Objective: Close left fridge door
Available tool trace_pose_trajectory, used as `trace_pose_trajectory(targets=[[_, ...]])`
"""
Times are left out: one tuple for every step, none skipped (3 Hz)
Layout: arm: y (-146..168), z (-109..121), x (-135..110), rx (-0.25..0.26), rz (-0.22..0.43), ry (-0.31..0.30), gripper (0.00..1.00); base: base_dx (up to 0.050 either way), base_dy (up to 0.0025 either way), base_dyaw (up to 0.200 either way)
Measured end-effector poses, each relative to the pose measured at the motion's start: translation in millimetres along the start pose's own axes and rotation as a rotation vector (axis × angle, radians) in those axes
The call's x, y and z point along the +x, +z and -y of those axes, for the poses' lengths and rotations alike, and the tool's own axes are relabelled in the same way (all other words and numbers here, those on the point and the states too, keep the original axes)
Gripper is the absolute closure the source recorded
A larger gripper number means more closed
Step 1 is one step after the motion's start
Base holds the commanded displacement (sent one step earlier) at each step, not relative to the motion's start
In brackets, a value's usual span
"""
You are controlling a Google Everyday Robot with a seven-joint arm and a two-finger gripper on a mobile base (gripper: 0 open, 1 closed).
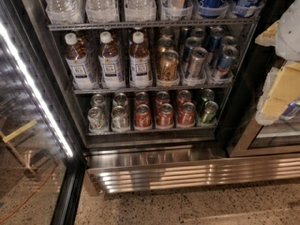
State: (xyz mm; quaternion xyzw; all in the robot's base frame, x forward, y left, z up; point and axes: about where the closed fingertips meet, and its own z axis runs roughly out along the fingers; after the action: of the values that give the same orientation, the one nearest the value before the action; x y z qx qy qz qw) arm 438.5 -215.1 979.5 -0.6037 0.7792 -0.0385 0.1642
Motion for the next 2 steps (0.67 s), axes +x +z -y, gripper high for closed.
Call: trace_pose_trajectory(targets=[[0.0,0.0,0.0,0.0,0.0,0.0,0.0,-0.05,0.0,0.0],[0.0,0.0,0.0,0.0,0.0,0.0,0.0,-0.049,-0.00002,0.0]])
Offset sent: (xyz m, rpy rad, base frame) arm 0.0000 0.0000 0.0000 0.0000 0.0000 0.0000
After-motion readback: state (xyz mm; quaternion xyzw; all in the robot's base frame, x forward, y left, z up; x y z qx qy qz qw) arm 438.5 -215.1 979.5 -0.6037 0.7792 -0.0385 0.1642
